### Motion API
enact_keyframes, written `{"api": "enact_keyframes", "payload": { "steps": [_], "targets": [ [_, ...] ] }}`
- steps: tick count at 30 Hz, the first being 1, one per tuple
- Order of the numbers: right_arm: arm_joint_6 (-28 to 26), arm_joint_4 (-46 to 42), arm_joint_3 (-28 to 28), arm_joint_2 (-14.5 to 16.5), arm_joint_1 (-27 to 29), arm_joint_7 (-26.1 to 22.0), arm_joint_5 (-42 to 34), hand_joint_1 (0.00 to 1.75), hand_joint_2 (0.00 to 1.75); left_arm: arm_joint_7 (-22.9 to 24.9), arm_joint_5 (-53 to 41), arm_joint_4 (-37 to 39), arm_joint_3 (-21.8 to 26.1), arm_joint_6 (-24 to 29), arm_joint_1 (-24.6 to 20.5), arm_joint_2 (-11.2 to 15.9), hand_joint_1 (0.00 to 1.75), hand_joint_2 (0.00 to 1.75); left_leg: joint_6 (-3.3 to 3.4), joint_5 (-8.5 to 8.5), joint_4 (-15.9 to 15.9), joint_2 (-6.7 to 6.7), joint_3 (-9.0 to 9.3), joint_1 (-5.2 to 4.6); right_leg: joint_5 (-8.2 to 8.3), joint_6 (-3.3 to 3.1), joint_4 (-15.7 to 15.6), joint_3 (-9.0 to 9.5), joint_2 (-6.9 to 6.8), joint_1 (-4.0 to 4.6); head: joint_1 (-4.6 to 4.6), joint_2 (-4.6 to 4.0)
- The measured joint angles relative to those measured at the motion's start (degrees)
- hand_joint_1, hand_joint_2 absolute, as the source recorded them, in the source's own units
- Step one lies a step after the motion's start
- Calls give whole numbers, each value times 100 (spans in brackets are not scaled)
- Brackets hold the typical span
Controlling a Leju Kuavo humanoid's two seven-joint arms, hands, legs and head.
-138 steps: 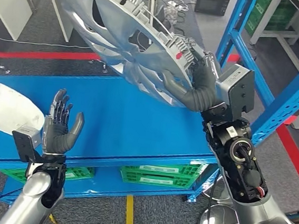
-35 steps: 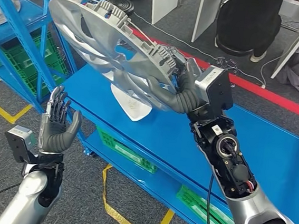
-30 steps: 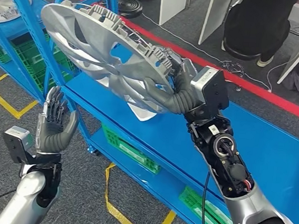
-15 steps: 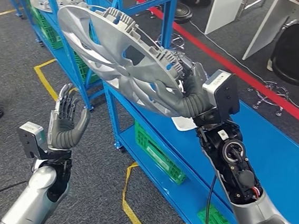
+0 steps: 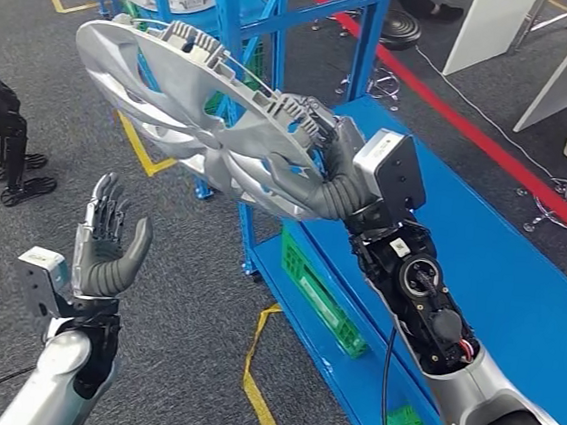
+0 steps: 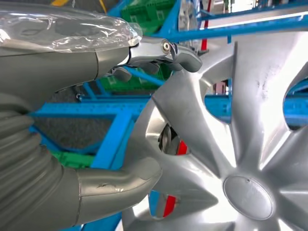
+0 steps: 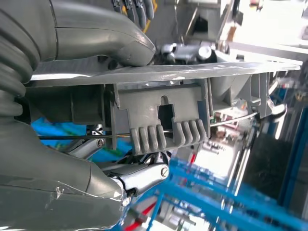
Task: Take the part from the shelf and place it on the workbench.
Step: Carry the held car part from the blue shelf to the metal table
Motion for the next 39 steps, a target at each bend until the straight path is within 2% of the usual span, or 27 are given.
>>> {"api": "enact_keyframes", "payload": {
  "steps": [2, 4, 6, 8, 10, 11, 12, 13, 15, 17, 19, 20, 22, 23, 24, 25, 26, 27, 28, 30, 31, 32, 34, 35, 37, 38, 39],
  "targets": [
    [3, 4, 9, 1, -6, -19, -16, 175, 175, 21, -15, -8, 0, 3, -6, 4, 0, 175, 67, 71, -345, 82, 190, -44, -32, 44, 1, 21, -98, 33, 15, 0],
    [9, 7, 11, 1, -10, -31, -46, 175, 175, 48, -24, -14, 0, 9, 1, 11, 0, 175, 129, 84, -373, -51, 197, -45, -71, 101, 3, 46, -168, 23, 40, 0],
    [14, 7, 9, 1, -9, -34, -61, 175, 175, 67, -31, -29, 0, 15, -4, 14, 0, 175, 196, 99, -405, -162, 231, -20, -238, 158, 218, -30, 41, -14, 57, 0],
    [16, 8, 8, 0, -3, -36, -61, 175, 175, 74, -37, -41, 0, 16, -17, 6, 0, 175, 245, 103, -416, -275, 250, -3, -599, 193, 922, -344, 357, -32, 117, 0],
    [16, 13, 9, 1, 12, -36, -61, 175, 175, 77, -39, -41, 0, 15, -5, -2, 0, 175, 263, 103, -411, -411, 250, -8, -863, 213, 1678, -712, 448, -31, 177, 0],
    [15, 16, 8, 1, 23, -36, -61, 175, 175, 78, -40, -41, 0, 15, 3, -3, 0, 175, 264, 103, -405, -488, 251, -10, -837, 213, 1792, -784, 455, -31, 194, 0],
    [15, 18, 8, 0, 32, -34, -61, 175, 175, 81, -40, -41, 0, 14, 7, -3, 0, 175, 263, 102, -397, -568, 253, -10, -695, 206, 1660, -743, 464, -32, 209, 0],
    [15, 18, 8, -1, 38, -31, -61, 175, 175, 87, -40, -42, 0, 10, 6, -4, 0, 175, 258, 99, -385, -649, 257, -9, -466, 193, 1310, -597, 498, -36, 227, 0],
    [15, 13, 6, -1, 40, -16, -61, 175, 175, 108, -44, -43, 0, 1, -7, -8, 0, 175, 232, 95, -355, -796, 246, -7, -98, 160, 491, -238, 736, -64, 262, 0],
    [15, 3, 4, -1, 41, 1, -61, 175, 175, 137, -48, -46, 0, -8, -20, -10, 0, 175, 175, 116, -333, -925, 188, 5, -26, 140, 110, -43, 909, -73, 259, 0],
    [15, -5, 2, -1, 43, 20, -61, 175, 175, 161, -49, -49, 0, -16, -19, -6, 0, 175, 102, 155, -342, -1045, 138, 23, -26, 104, 54, 10, 810, -68, 256, 0],
    [15, -5, 2, -1, 43, 31, -60, 175, 175, 169, -50, -51, 0, -19, -18, -2, 0, 175, 72, 134, -316, -991, 115, 14, -5, 72, 24, 29, 737, -73, 247, 0],
    [15, -7, -2, -1, 36, 43, -60, 175, 175, 173, -50, -57, 0, -20, -42, 8, 0, 175, 28, -86, 48, -679, -69, -13, 35, 7, -41, 63, 586, -81, 177, 0],
    [15, -7, -3, 0, 33, 44, -61, 175, 175, 175, -50, -59, 0, -20, -54, 9, 0, 175, 9, -274, 423, -483, -248, -16, 40, -9, -51, 68, 512, -62, 139, 0],
    [16, -7, -4, -1, 31, 43, -61, 175, 175, 176, -49, -59, 0, -20, -61, 9, 0, 175, -9, -457, 859, -371, -462, -6, 38, -20, -52, 65, 433, -50, 103, 0],
    [16, -6, -4, -1, 33, 43, -61, 175, 175, 177, -49, -59, 0, -20, -59, 10, 0, 175, -24, -576, 1227, -316, -647, 6, 34, -25, -52, 64, 352, -44, 84, 0],
    [18, -3, -4, -1, 35, 45, -61, 175, 175, 177, -49, -59, 0, -20, -53, 13, 0, 175, -34, -600, 1412, -291, -744, 19, 28, -26, -52, 63, 273, -43, 63, 0],
    [21, -1, -3, -1, 37, 46, -61, 175, 175, 177, -49, -59, 0, -20, -49, 16, 0, 175, -41, -517, 1350, -270, -714, 32, 21, -22, -51, 65, 197, -43, 40, 0],
    [25, 2, -3, -1, 38, 47, -61, 175, 175, 177, -49, -59, 0, -20, -50, 20, 0, 175, -43, -347, 1038, -226, -551, 42, 10, -12, -51, 72, 127, -44, 22, 0],
    [33, 3, -3, -1, 36, 44, -61, 175, 175, 177, -49, -59, 0, -20, -67, 22, 0, 175, -23, -18, 160, 35, -72, 24, -27, 33, -45, 96, 6, -17, -8, 0],
    [37, 3, -3, -1, 33, 43, -61, 175, 175, 175, -49, -59, 0, -20, -78, 21, 0, 175, 9, 63, -145, 129, 90, 7, -49, 61, -42, 109, -47, 4, -2, 0],
    [38, 3, -3, -1, 29, 41, -61, 175, 175, 175, -49, -59, 0, -20, -86, 19, 0, 175, 45, 80, -293, 185, 167, -11, -70, 91, -40, 122, -97, 26, 13, 0],
    [42, 3, -2, -1, 27, 38, -61, 175, 175, 175, -50, -60, 0, -20, -91, 20, 0, 175, 128, 62, -319, 55, 173, -32, -107, 148, -46, 156, -212, 30, 53, 0],
    [42, 3, -3, -1, 28, 37, -61, 175, 175, 175, -51, -63, 0, -20, -89, 20, 0, 175, 162, 61, -327, -11, 184, -29, -150, 179, -21, 156, -186, 13, 62, 0],
    [42, 3, -5, -1, 33, 36, -61, 175, 175, 175, -51, -70, 0, -20, -101, 14, 0, 175, 234, 65, -346, -141, 216, -7, -374, 222, 323, 16, 79, -26, 91, 0],
    [42, 3, -6, -1, 37, 35, -61, 175, 175, 174, -51, -73, 0, -20, -103, 7, 0, 175, 258, 62, -349, -205, 227, 3, -556, 234, 690, -157, 265, -38, 126, 0],
    [42, 3, -6, -1, 42, 33, -61, 175, 175, 175, -51, -74, 0, -20, -104, 1, 0, 175, 276, 58, -347, -274, 233, 2, -741, 240, 1144, -378, 382, -37, 165, 0]
  ]
}}
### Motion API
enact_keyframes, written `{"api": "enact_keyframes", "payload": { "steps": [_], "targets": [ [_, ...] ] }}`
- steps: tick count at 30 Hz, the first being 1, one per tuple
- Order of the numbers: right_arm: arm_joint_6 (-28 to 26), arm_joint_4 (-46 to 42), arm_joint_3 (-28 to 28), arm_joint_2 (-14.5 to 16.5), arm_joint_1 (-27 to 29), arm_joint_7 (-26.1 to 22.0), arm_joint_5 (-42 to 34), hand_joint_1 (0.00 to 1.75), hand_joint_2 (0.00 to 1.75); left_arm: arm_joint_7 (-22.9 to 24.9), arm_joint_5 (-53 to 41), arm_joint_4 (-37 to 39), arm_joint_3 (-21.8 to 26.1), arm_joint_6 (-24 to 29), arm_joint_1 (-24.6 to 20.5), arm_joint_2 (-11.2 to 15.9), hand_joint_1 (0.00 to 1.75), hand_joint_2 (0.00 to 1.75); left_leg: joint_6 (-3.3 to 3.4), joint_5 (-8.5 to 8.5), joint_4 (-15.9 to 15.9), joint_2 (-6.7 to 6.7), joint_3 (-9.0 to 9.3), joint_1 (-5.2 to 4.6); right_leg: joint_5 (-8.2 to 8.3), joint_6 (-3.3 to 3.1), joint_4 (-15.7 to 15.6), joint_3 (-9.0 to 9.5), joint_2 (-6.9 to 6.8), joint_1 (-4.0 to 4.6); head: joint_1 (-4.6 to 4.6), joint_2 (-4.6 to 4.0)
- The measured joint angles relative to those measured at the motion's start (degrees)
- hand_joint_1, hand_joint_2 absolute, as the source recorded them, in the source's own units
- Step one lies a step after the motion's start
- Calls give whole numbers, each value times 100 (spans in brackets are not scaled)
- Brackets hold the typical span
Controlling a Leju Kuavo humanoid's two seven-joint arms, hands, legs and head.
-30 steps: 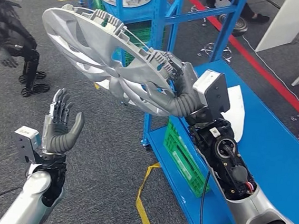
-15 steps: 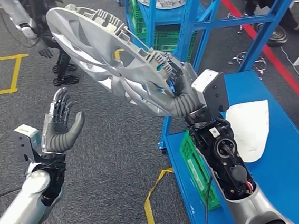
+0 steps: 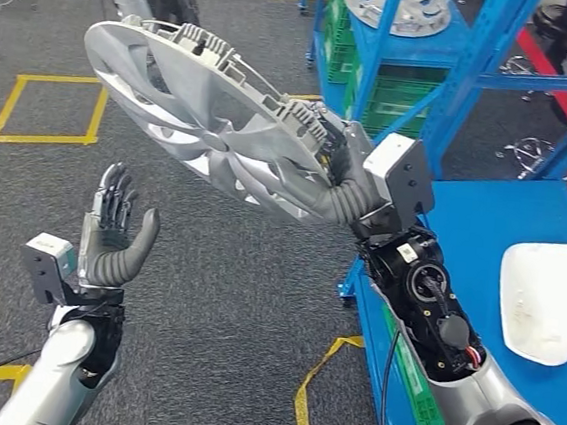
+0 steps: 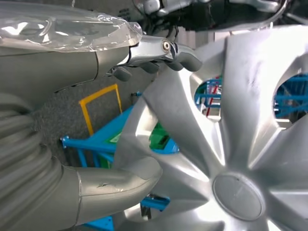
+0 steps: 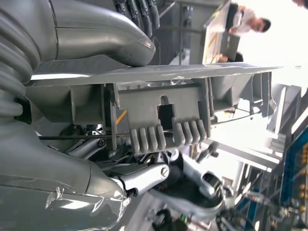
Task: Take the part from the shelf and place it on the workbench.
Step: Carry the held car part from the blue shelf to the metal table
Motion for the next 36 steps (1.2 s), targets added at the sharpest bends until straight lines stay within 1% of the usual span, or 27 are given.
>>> {"api": "enact_keyframes", "payload": {
  "steps": [1, 2, 3, 4, 5, 7, 8, 9, 11, 12, 13, 15, 17, 18, 19, 20, 21, 23, 24, 26, 28, 30, 32, 33, 34, 35, 36],
  "targets": [
    [0, 1, 1, 0, 9, -1, 0, 175, 175, -1, 0, 0, 0, 0, 6, -5, 0, 175, 7, -3, 2, -79, 5, -6, -128, 3, 408, -219, 48, 4, 38, 0],
    [0, 1, 1, 0, 20, 0, 0, 175, 175, -1, 0, 0, 0, 0, 12, -9, 0, 175, 12, -6, 3, -165, 13, -14, -154, -1, 654, -374, 67, 10, 64, 0],
    [0, 2, 0, 0, 31, 1, 0, 175, 175, -1, 0, 0, 0, 0, 17, -9, 0, 175, 13, -9, 5, -255, 25, -21, -54, -16, 662, -424, 79, 12, 83, 0],
    [0, 2, -1, 0, 38, 2, 0, 175, 175, -1, 0, 0, 0, 0, 18, -9, 0, 175, 13, -14, 7, -347, 41, -24, 165, -40, 408, -353, 102, 12, 98, 0],
    [0, 3, -2, 0, 40, 2, 0, 175, 175, -1, 0, 0, 0, 0, 17, -10, 0, 175, 9, -21, 9, -434, 59, -24, 448, -68, -13, -203, 180, 11, 113, 0],
    [0, 4, -2, 0, 31, -4, 0, 175, 175, -2, 2, 1, 0, 0, 14, -13, 0, 175, -16, -24, 18, -586, 57, -16, 831, -114, -772, 104, 475, -6, 113, 0],
    [0, 5, -1, 0, 25, -9, 0, 175, 175, -4, 5, 2, 0, 0, 13, -14, 0, 175, -43, -12, 23, -654, 29, 0, 893, -126, -970, 190, 576, -4, 115, 0],
    [0, 6, 0, 0, 19, -15, 0, 175, 175, -8, 8, 2, 0, 0, 15, -14, 0, 175, -74, 6, 21, -724, -6, 18, 880, -136, -1038, 231, 608, -3, 119, 0],
    [-9, 7, 1, 0, 10, -23, 0, 175, 175, -16, 11, 1, 1, 1, 24, -7, 0, 175, -142, 34, 10, -834, -56, 28, 873, -157, -1147, 298, 446, -12, 148, 0],
    [-18, 9, -1, 0, 11, -27, 0, 175, 175, -20, 10, -1, 1, 8, 24, 1, 0, 175, -169, -8, 58, -754, -86, 5, 884, -176, -1210, 334, 369, -30, 131, 0],
    [-30, 11, -4, 0, 11, -34, 0, 175, 175, -24, 9, -2, 2, 17, 15, 11, 0, 175, -196, -111, 219, -600, -167, -17, 900, -197, -1271, 367, 283, -43, 87, 0],
    [-47, 16, -13, 0, 14, -57, 0, 175, 175, -29, 4, -2, 2, 60, 7, 29, 0, 175, -250, -451, 908, -199, -506, -26, 919, -234, -1316, 391, 132, -34, -10, 0],
    [-52, 25, -31, 0, 26, -70, 0, 175, 175, -25, -12, -2, 2, 147, 35, 50, 0, 175, -308, -669, 1595, -43, -864, 13, 911, -243, -1312, 390, -37, -28, -65, 0],
    [-53, 33, -42, 0, 38, -69, 0, 175, 175, -21, -21, -2, 4, 213, 52, 67, 0, 175, -336, -637, 1665, -16, -911, 35, 905, -239, -1311, 390, -120, -33, -86, 0],
    [-52, 40, -53, 0, 49, -68, 0, 175, 175, -17, -30, -3, 9, 286, 63, 88, 0, 175, -362, -510, 1496, 11, -835, 57, 898, -229, -1306, 390, -194, -41, -106, 0],
    [-51, 47, -61, 0, 57, -67, 0, 175, 175, -13, -38, -10, 18, 358, 68, 112, 0, 175, -383, -323, 1126, 70, -645, 77, 885, -210, -1295, 391, -263, -51, -122, 0],
    [-49, 49, -71, 0, 60, -67, 0, 175, 175, -11, -51, -22, 35, 423, 67, 135, 0, 175, -399, -159, 679, 201, -406, 83, 866, -181, -1278, 390, -324, -49, -141, 0],
    [-45, 57, -104, 0, 56, -74, 5, 175, 175, -5, -104, -73, 77, 510, 79, 171, 0, 175, -351, 17, 81, 359, -81, 68, 817, -112, -1235, 389, -425, -22, -167, 0],
    [-45, 65, -124, 0, 54, -78, 11, 175, 175, -5, -146, -106, 97, 539, 95, 187, 0, 175, -305, 14, -9, 372, -33, 53, 793, -77, -1223, 400, -473, -5, -161, 0],
    [-48, 84, -150, -1, 57, -84, 23, 175, 175, -8, -230, -171, 121, 583, 148, 225, 0, 175, -202, 1, -2, 231, -26, 48, 744, -12, -1216, 438, -551, -14, -122, 0],
    [-62, 94, -176, -5, 73, -82, 28, 175, 175, -12, -290, -239, 134, 606, 188, 258, 0, 175, -118, 0, -18, 115, 6, 65, 562, 38, -996, 371, -382, -49, -96, 0],
    [-75, 95, -214, -16, 108, -84, 33, 175, 175, -11, -318, -305, 143, 616, 206, 270, 0, 175, -62, -1, -25, -1, 26, 75, 191, 54, -288, 58, -77, -56, -34, 0],
    [-79, 95, -239, -33, 158, -86, 33, 175, 175, -4, -325, -345, 144, 619, 232, 272, 0, 175, -41, -5, -19, -141, 34, 61, -87, 50, 506, -333, 49, -44, 32, 0],
    [-80, 95, -246, -40, 184, -84, 33, 175, 175, -1, -327, -361, 144, 621, 248, 274, 0, 175, -38, -8, -15, -222, 40, 54, -75, 40, 659, -431, 69, -42, 53, 0],
    [-80, 96, -253, -44, 204, -82, 33, 175, 175, 2, -327, -379, 144, 625, 262, 275, 0, 175, -37, -12, -10, -308, 49, 50, 62, 23, 558, -415, 82, -43, 70, 0],
    [-81, 96, -264, -47, 215, -80, 33, 175, 175, 3, -328, -400, 145, 628, 270, 276, 0, 175, -40, -18, -4, -396, 60, 49, 292, 1, 234, -296, 117, -45, 87, 0],
    [-82, 96, -277, -52, 220, -79, 33, 175, 175, 4, -330, -423, 145, 631, 277, 277, 0, 175, -47, -23, 1, -479, 64, 55, 540, -24, -209, -129, 246, -49, 108, 0]
  ]
}}
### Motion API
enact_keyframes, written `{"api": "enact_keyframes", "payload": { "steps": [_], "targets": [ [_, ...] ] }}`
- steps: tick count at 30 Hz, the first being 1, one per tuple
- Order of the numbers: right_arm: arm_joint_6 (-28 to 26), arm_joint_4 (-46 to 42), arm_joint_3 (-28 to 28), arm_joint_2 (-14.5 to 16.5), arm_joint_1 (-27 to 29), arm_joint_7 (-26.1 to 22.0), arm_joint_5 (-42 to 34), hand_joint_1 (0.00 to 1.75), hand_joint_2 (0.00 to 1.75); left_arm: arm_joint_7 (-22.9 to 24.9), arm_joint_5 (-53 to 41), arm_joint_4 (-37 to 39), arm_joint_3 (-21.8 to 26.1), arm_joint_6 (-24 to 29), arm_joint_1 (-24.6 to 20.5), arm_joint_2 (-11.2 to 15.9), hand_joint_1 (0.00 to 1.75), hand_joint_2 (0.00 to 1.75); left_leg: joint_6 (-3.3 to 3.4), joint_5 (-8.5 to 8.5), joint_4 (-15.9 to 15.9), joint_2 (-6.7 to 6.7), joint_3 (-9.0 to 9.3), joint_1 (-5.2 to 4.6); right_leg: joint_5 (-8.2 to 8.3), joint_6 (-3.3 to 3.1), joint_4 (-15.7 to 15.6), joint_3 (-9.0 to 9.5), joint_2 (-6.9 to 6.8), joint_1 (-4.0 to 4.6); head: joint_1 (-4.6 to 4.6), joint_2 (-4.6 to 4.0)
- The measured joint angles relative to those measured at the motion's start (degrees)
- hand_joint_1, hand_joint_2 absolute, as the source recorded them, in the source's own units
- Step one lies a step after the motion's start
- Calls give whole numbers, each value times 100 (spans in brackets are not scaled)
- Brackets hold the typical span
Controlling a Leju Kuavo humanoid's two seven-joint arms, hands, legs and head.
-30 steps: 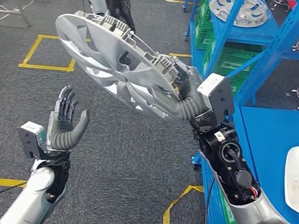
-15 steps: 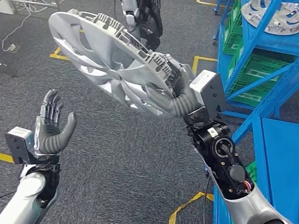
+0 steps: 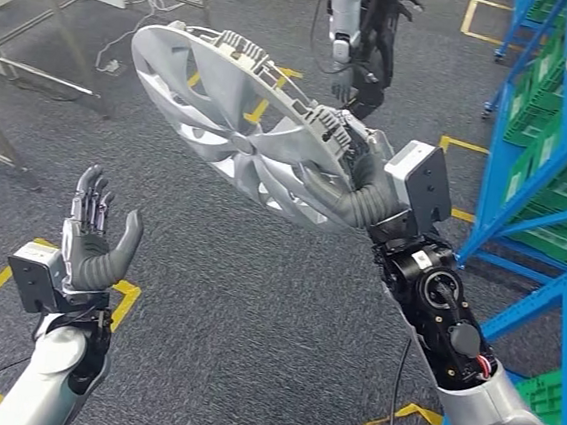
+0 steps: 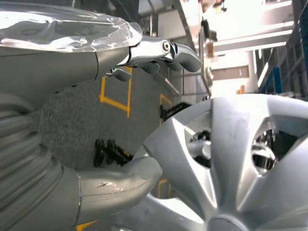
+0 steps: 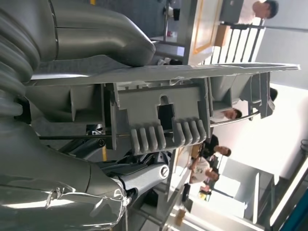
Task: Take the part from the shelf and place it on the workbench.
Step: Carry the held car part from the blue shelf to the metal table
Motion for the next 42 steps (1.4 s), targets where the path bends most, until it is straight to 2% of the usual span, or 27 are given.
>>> {"api": "enact_keyframes", "payload": {
  "steps": [1, 3, 5, 6, 8, 9, 10, 12, 13, 14, 16, 18, 20, 22, 24, 26, 27, 28, 29, 30, 32, 34, 36, 37, 38, 40, 42],
  "targets": [
    [-2, 0, -11, -4, 2, 2, 0, 175, 175, 6, -1, -25, 1, -1, 5, 1, 0, 175, -16, -2, 12, -78, -9, -2, 189, -23, -406, 178, 155, -16, 13, 0],
    [-14, 0, -23, -9, 3, 7, 0, 175, 175, 25, -4, -68, 1, -17, 32, 3, 0, 175, -71, 17, 27, -214, -69, 20, 300, -44, -855, 379, 378, -23, 25, 0],
    [-36, 0, -22, -9, 6, 19, 0, 175, 175, 47, -8, -111, 3, -47, 74, 10, 0, 175, -145, 55, 14, -354, -122, 41, 276, -63, -933, 435, 280, -24, 18, 0],
    [-48, 0, -23, -10, 8, 30, 1, 175, 175, 59, -13, -138, 4, -60, 89, 15, 0, 175, -175, 34, 37, -308, -146, 29, 290, -87, -959, 456, 202, -32, 7, 0],
    [-61, -1, -22, -11, 12, 46, 1, 175, 175, 91, -33, -185, 7, -83, 86, 26, 0, 175, -217, -181, 389, 12, -324, -9, 314, -145, -1021, 500, 34, -49, -66, 0],
    [-64, -1, -22, -11, 15, 50, 1, 175, 175, 107, -43, -202, 7, -90, 84, 28, 0, 175, -231, -362, 754, 234, -503, -18, 316, -165, -1029, 510, -46, -33, -106, 0],
    [-63, -1, -21, -11, 17, 49, 1, 175, 175, 120, -51, -209, 8, -96, 84, 29, 0, 175, -245, -537, 1179, 365, -714, -13, 312, -180, -1029, 510, -128, -23, -147, 0],
    [-62, 5, -21, -11, 25, 49, 1, 175, 175, 131, -58, -216, 8, -103, 110, 30, 0, 175, -269, -670, 1724, 468, -994, 2, 298, -189, -1029, 514, -298, -13, -193, 0],
    [-62, 9, -21, -11, 29, 51, 1, 175, 175, 135, -61, -218, 8, -104, 120, 32, 0, 175, -276, -583, 1662, 490, -967, 8, 289, -186, -1028, 519, -379, -14, -218, 0],
    [-60, 13, -20, -11, 33, 52, 1, 175, 175, 138, -64, -226, 8, -105, 125, 35, 0, 175, -275, -415, 1370, 528, -817, 12, 279, -176, -1027, 528, -451, -15, -239, 0],
    [-52, 16, -20, -11, 33, 51, 2, 175, 175, 148, -70, -260, 8, -98, 119, 40, 0, 175, -245, -75, 490, 753, -342, -16, 245, -134, -1022, 556, -576, 9, -275, 0],
    [-38, 23, -21, -11, 25, 44, 15, 175, 175, 165, -78, -299, 9, -87, 111, 43, 0, 175, -176, 28, 16, 892, -89, -59, 205, -78, -1018, 586, -684, 52, -270, 0],
    [-25, 33, -20, -11, 18, 35, 42, 175, 175, 180, -85, -321, 10, -81, 116, 46, 0, 175, -103, 2, -9, 776, -80, -74, 168, -19, -1026, 630, -795, 64, -244, 0],
    [-22, 40, -22, -11, 16, 33, 60, 175, 175, 191, -89, -348, 10, -79, 127, 49, 0, 175, -44, -1, -26, 647, -52, -47, 41, 42, -910, 604, -674, 32, -225, 0],
    [-21, 46, -27, -11, 17, 34, 63, 175, 175, 204, -93, -378, 10, -79, 127, 44, 0, 175, 9, 3, -42, 529, -24, -19, -292, 74, -317, 343, -357, 8, -165, 0],
    [-21, 52, -28, -11, 31, 32, 63, 175, 175, 227, -100, -387, 10, -80, 135, 37, 0, 175, 36, -1, -36, 393, -15, -23, -627, 75, 555, -75, -198, 14, -90, 0],
    [-21, 57, -28, -11, 43, 32, 63, 175, 175, 239, -103, -388, 10, -80, 144, 35, 0, 175, 39, -4, -33, 314, -9, -27, -660, 70, 808, -222, -180, 16, -64, 0],
    [-20, 65, -29, -11, 52, 33, 63, 175, 175, 250, -104, -390, 10, -80, 151, 35, 0, 175, 40, -8, -29, 228, 2, -28, -569, 59, 825, -267, -170, 15, -48, 0],
    [-20, 71, -29, -11, 59, 34, 63, 175, 175, 256, -105, -395, 10, -79, 154, 35, 0, 175, 36, -14, -22, 141, 13, -27, -366, 43, 597, -201, -147, 11, -30, 0],
    [-19, 76, -29, -11, 61, 34, 63, 175, 175, 260, -105, -404, 10, -79, 154, 34, 0, 175, 27, -23, -13, 55, 23, -24, -94, 24, 185, -53, -70, 6, -9, 0],
    [-16, 83, -32, -11, 61, 33, 62, 175, 175, 267, -107, -426, 10, -78, 153, 33, 0, 175, -9, -35, 16, -101, 9, -24, 250, -17, -567, 247, 181, -15, 19, 0],
    [-13, 90, -33, -11, 61, 32, 62, 175, 175, 278, -107, -446, 10, -78, 160, 36, 0, 175, -70, -12, 33, -240, -56, -8, 257, -38, -853, 400, 282, -16, 25, 0],
    [-12, 92, -32, -11, 55, 35, 63, 175, 175, 290, -108, -468, 10, -77, 174, 46, 0, 175, -137, 5, 39, -325, -109, 2, 243, -59, -921, 463, 153, -25, 25, 0],
    [-12, 93, -32, -11, 55, 36, 63, 175, 175, 292, -110, -482, 11, -77, 176, 52, 0, 175, -165, -39, 102, -239, -145, -15, 253, -83, -942, 477, 84, -40, 1, 0],
    [-12, 93, -32, -11, 53, 34, 63, 175, 175, 294, -111, -492, 11, -76, 168, 57, 0, 175, -189, -149, 281, -73, -231, -35, 262, -108, -964, 491, 11, -52, -40, 0],
    [-12, 93, -33, -11, 53, 28, 63, 175, 175, 294, -114, -507, 11, -75, 152, 60, 0, 175, -232, -502, 1000, 325, -582, -48, 264, -146, -981, 504, -131, -42, -135, 0],
    [-13, 97, -34, -11, 56, 26, 63, 175, 175, 295, -114, -508, 10, -75, 159, 60, 0, 175, -259, -734, 1699, 472, -941, -25, 254, -159, -980, 506, -284, -23, -195, 0]
  ]
}}
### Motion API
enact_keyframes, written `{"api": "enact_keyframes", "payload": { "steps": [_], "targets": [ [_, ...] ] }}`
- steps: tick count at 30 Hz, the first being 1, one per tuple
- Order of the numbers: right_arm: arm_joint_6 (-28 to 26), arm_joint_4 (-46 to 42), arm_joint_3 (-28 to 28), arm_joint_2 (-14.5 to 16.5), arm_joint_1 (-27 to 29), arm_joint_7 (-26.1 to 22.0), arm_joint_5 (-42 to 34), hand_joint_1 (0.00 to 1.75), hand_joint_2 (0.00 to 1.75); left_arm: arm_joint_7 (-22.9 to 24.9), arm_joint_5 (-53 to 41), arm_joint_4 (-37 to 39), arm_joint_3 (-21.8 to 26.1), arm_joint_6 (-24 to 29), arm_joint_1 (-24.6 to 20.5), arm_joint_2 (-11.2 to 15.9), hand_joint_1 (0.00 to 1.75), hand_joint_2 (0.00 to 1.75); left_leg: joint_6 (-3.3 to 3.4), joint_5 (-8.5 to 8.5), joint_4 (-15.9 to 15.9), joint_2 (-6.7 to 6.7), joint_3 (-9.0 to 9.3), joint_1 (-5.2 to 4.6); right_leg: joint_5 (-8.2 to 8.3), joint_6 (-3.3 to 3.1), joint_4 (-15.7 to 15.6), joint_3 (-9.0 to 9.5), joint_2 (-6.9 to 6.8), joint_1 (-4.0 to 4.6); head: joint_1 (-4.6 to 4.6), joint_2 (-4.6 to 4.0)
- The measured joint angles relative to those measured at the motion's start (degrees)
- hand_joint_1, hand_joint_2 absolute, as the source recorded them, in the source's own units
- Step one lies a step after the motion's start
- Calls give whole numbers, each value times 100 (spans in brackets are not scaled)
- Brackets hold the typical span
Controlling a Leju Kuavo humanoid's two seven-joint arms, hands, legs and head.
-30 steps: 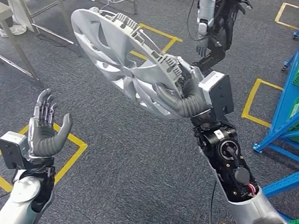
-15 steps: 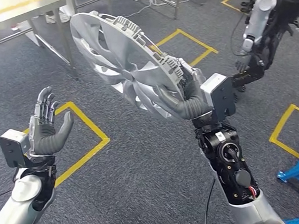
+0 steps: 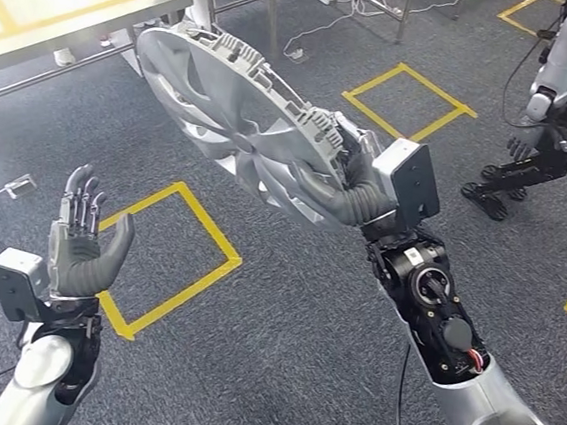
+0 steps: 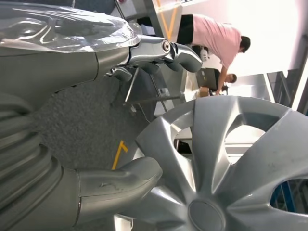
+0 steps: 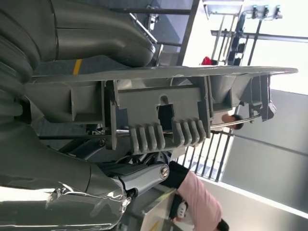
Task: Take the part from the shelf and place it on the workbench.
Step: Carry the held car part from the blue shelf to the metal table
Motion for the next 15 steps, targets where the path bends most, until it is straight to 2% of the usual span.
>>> {"api": "enact_keyframes", "payload": {
  "steps": [1, 2, 3, 5, 6, 7, 9, 10, 11, 13, 14, 15],
  "targets": [
    [0, 4, 0, 0, 3, 2, 0, 175, 175, 1, 0, 0, 0, 0, 6, 1, 0, 175, -3, 32, 71, 16, -42, 7, -7, -2, 0, 3, -74, 5, -21, 0],
    [0, 8, 0, 0, 6, 3, 0, 175, 175, 1, -1, -1, 0, -1, 6, 3, 0, 175, 4, 169, -113, 31, 48, 10, -15, 0, 1, 10, -143, 8, -40, 0],
    [0, 10, 0, 0, 7, 4, 0, 175, 175, 2, -4, -2, 0, -9, 1, 4, 0, 175, 22, 373, -510, 80, 257, 7, -27, 8, 0, 25, -207, 12, -56, 0],
    [-3, 10, -8, -1, 6, 4, 0, 175, 175, 2, -27, -3, 0, -37, -28, -1, 0, 175, 90, 655, -1356, 302, 707, -37, -62, 42, -1, 56, -325, 43, -71, 0],
    [-6, 9, -16, -1, 9, 4, -1, 175, 175, 2, -42, -2, 0, -53, -46, -8, 0, 175, 129, 706, -1593, 369, 832, -63, -79, 68, -1, 70, -375, 61, -68, 0],
    [-9, 9, -26, -2, 13, 5, -1, 175, 175, 1, -55, -1, 0, -71, -61, -16, 0, 175, 163, 695, -1675, 386, 872, -87, -95, 94, -4, 82, -424, 78, -60, 0],
    [-27, 7, -45, -4, 24, 11, -2, 175, 175, -15, -70, 5, 0, -123, -77, -29, 0, 175, 217, 696, -1684, 244, 877, -83, -133, 150, -10, 108, -505, 80, -46, 0],
    [-42, 4, -58, -10, 31, 19, -2, 175, 175, -38, -74, 9, 0, -166, -87, -36, 0, 175, 241, 699, -1701, 186, 895, -68, -187, 177, 32, 102, -454, 70, -39, 0],
    [-61, 0, -74, -17, 38, 27, -2, 175, 175, -65, -73, 16, 0, -210, -106, -46, 0, 175, 272, 703, -1718, 131, 914, -49, -293, 199, 181, 46, -336, 54, -27, 0],
    [-96, -7, -104, -36, 62, 39, -3, 175, 175, -133, -61, 37, 0, -297, -148, -77, 0, 175, 316, 705, -1732, 16, 939, -30, -638, 227, 865, -261, -22, 35, 38, 0],
    [-109, -8, -110, -43, 77, 43, -3, 175, 175, -162, -49, 53, 0, -327, -161, -92, 0, 175, 332, 702, -1728, -48, 940, -31, -808, 236, 1308, -477, 66, 34, 73, 0],
    [-118, -8, -111, -48, 94, 50, -4, 175, 175, -188, -34, 70, 0, -347, -165, -102, 0, 175, 336, 700, -1723, -123, 941, -34, -898, 243, 1648, -661, 100, 36, 101, 0]
  ]
}}
